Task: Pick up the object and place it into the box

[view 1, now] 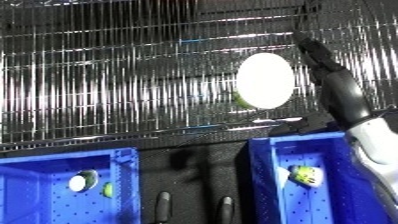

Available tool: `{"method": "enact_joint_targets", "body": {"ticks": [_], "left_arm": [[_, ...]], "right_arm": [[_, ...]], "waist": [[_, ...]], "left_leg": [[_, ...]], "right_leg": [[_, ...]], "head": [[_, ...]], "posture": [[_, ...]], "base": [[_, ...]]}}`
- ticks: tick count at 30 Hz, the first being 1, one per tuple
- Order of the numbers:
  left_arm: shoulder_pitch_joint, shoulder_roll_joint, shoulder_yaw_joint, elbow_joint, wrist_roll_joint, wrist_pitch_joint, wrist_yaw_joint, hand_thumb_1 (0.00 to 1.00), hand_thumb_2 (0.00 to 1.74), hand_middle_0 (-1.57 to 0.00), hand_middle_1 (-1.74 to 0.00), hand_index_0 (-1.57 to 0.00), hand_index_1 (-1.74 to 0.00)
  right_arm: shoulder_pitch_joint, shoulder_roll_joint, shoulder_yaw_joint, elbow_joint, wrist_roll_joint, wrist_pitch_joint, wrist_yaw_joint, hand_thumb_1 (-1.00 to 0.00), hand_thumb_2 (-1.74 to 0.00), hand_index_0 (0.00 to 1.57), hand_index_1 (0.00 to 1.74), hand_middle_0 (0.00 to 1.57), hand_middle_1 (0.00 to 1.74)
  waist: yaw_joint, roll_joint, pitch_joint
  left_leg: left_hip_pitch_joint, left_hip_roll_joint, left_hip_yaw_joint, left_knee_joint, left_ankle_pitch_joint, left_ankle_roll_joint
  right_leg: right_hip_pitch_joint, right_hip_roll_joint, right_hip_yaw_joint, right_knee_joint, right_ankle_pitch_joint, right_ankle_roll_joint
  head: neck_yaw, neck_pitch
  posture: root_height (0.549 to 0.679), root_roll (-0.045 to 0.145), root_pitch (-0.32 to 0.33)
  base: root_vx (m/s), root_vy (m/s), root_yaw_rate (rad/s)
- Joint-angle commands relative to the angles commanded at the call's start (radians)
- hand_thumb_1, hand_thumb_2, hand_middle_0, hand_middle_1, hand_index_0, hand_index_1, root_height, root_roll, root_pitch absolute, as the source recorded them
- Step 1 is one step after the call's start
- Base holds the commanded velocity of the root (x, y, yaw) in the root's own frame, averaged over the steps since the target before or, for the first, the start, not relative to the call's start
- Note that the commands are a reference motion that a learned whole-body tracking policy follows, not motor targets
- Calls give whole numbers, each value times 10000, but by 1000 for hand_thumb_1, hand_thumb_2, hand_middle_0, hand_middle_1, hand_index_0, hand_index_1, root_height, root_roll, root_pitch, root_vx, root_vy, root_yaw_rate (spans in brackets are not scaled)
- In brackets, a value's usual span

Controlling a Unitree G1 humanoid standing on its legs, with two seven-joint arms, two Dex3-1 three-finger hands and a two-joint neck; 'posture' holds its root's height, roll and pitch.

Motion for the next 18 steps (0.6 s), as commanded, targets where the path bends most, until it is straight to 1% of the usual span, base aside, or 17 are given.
{"method": "enact_joint_targets", "body": {"ticks": [4,10,18], "left_arm": [[66,-50,-102,-174,-68,14,27,0,0,0,0,0,0],[172,-106,-204,-431,-122,52,87,0,0,0,0,0,0],[278,-125,-248,-514,-179,8,27,0,0,0,0,0,0]], "right_arm": [[-229,158,73,108,91,-6,42,0,0,0,0,0,0],[-617,375,126,254,139,-28,100,-300,-522,471,522,471,522],[-920,510,203,432,294,34,108,-700,-1218,1099,1218,1099,1218]], "waist": [[78,53,0],[209,160,0],[294,256,0]], "left_leg": [[-30,-24,-6,-24,20,-2],[-126,-76,-31,-54,58,4],[-211,-126,-29,-75,83,18]], "right_leg": [[-26,-22,-16,-24,16,-3],[-124,-65,-55,-23,41,-4],[-234,-98,-56,5,42,-15]], "head": [[201,216],[552,542],[660,720]], "posture": [[635,67,118],[635,69,124],[634,71,131]], "base": [[8,17,21],[1,17,37],[-1,21,20]]}}
